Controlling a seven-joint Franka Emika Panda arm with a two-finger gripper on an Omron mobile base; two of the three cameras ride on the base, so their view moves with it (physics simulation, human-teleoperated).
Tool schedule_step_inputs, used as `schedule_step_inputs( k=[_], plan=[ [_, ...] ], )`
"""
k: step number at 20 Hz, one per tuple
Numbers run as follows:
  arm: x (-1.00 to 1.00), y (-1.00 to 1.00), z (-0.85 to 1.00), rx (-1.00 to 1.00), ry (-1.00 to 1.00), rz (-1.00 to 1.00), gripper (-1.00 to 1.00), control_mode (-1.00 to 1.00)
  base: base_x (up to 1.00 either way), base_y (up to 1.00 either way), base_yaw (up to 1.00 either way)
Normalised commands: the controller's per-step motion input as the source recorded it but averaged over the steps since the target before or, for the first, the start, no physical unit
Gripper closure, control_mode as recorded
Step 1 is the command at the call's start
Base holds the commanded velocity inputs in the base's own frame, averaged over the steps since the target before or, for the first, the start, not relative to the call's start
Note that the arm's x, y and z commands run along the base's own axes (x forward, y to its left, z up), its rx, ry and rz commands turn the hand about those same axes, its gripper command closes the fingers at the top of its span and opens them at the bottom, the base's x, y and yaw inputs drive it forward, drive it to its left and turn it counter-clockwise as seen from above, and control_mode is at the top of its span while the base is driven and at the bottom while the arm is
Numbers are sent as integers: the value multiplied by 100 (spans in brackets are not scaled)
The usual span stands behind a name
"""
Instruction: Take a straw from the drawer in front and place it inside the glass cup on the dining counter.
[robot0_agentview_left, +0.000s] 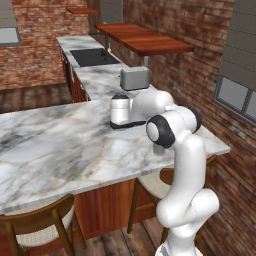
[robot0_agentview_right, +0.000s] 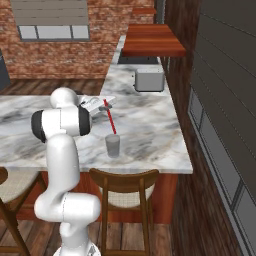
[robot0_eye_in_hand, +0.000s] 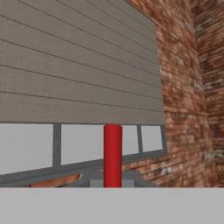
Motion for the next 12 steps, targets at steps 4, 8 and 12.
schedule_step_inputs(
  k=[4,8,12],
  plan=[
    [0,0,0,0,1,-3,100,-100,0,0,0],
    [0,0,0,4,1,0,100,-100,0,0,0],
    [0,0,-1,9,2,0,100,-100,0,0,0]
  ],
)
